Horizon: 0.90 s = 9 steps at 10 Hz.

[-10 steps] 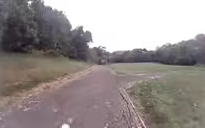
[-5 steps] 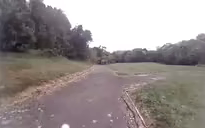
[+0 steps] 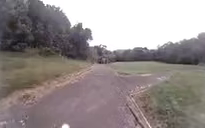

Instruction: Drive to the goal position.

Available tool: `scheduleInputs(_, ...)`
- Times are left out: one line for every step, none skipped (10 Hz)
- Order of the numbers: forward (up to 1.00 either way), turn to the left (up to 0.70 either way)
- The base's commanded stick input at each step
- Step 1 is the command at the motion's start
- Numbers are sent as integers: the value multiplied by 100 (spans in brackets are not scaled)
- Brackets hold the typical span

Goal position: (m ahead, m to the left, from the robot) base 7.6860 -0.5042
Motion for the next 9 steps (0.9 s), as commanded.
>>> scheduleInputs(70, 0)
scheduleInputs(70, 0)
scheduleInputs(70, 0)
scheduleInputs(70, 0)
scheduleInputs(70, 0)
scheduleInputs(70, 0)
scheduleInputs(70, 0)
scheduleInputs(70, 0)
scheduleInputs(70, 0)
